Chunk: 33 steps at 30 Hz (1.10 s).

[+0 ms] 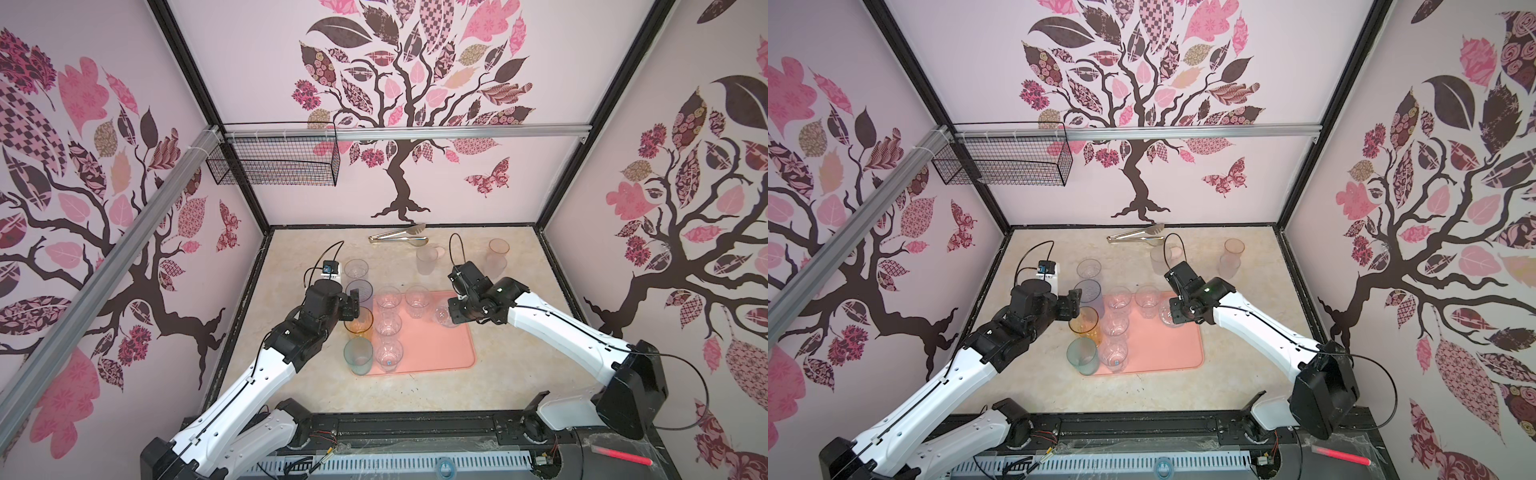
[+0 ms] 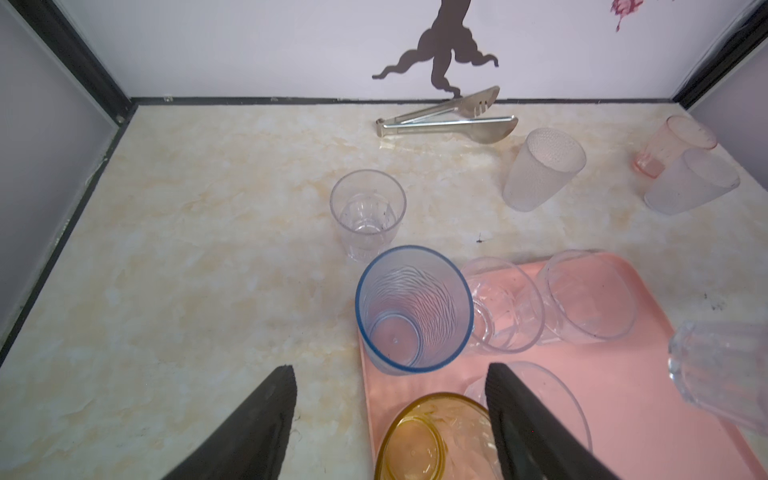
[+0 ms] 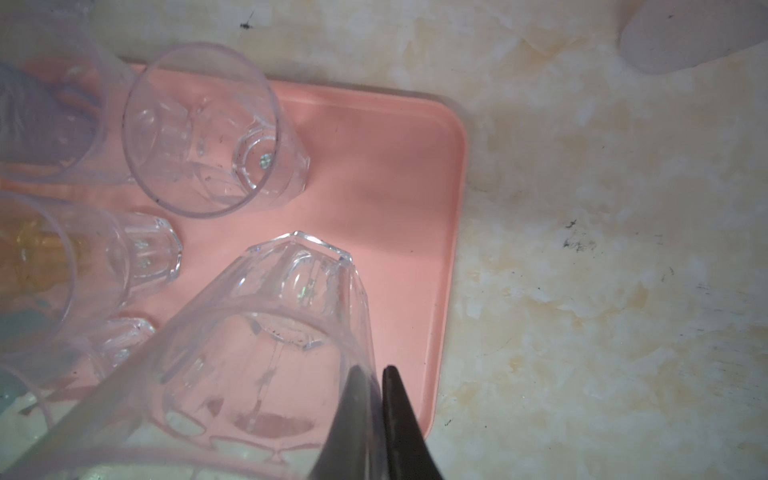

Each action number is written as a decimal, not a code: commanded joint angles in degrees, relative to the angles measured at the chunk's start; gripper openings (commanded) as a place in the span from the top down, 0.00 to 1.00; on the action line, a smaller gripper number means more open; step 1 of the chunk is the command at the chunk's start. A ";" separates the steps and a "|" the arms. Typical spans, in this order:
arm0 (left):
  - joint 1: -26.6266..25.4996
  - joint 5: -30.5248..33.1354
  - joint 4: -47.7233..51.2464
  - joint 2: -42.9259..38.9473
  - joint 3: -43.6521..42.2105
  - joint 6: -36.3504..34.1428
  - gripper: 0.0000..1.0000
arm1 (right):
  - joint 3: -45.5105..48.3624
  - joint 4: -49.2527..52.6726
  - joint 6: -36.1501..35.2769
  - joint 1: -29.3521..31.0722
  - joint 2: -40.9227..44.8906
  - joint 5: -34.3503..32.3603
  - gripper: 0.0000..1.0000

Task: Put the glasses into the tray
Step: 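Carry the clear glass with the right gripper over the tray, then lower the clear glass onto the tray beside the others and open the right gripper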

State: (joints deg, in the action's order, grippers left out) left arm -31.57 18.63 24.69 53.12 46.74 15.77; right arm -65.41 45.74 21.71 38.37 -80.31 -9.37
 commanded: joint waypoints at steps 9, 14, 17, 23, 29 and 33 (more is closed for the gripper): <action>1.14 0.84 -6.22 -0.91 -5.74 -2.15 0.22 | -6.07 1.92 0.74 4.49 -13.46 -1.35 0.94; 4.56 -2.19 -6.18 -1.83 -5.96 -1.20 0.22 | -7.91 0.74 0.71 5.14 -17.68 0.50 0.92; 4.99 -2.29 -6.16 -2.21 -6.31 -1.27 0.22 | -8.72 0.27 0.83 5.28 -19.31 1.43 0.89; 4.99 -2.81 -5.80 -1.58 -6.22 -1.27 0.22 | -8.94 0.23 1.05 5.31 -19.24 3.10 0.74; 5.78 -3.67 -6.04 -0.84 -6.00 -0.87 0.23 | -6.67 -3.70 3.52 5.34 -17.23 5.04 0.81; 5.86 -3.63 -5.46 -0.13 -5.89 -1.05 0.23 | -8.46 -3.40 4.83 5.31 -18.12 3.23 0.86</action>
State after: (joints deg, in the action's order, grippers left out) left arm -25.98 15.57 19.57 52.69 41.98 14.79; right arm -72.16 42.61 24.69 43.48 -98.78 -5.45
